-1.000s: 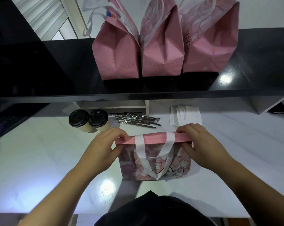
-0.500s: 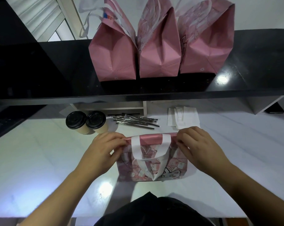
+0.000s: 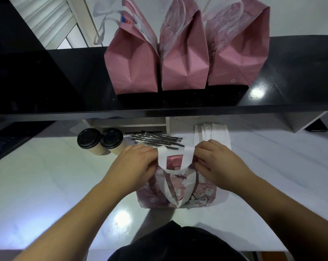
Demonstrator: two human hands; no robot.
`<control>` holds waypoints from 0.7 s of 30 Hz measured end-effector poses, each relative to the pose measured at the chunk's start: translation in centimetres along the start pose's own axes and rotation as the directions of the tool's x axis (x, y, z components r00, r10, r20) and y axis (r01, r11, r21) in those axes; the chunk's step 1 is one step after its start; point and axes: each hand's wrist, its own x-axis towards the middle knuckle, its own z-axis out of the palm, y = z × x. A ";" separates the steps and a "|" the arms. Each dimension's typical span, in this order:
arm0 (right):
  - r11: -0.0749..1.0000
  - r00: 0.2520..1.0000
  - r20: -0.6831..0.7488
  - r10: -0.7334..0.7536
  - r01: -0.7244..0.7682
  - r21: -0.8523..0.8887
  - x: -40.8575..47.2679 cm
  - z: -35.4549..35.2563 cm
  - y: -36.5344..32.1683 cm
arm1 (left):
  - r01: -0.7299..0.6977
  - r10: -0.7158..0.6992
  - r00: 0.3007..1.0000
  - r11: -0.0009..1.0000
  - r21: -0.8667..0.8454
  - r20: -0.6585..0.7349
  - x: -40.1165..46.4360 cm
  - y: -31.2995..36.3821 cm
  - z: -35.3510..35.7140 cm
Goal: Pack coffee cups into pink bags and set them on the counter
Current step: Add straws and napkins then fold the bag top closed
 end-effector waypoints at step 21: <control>0.998 0.996 0.071 0.048 -0.052 0.046 -0.9 0.0 1.9 | -0.008 0.011 0.999 0.998 0.059 -0.049 2.6 2.5 1.3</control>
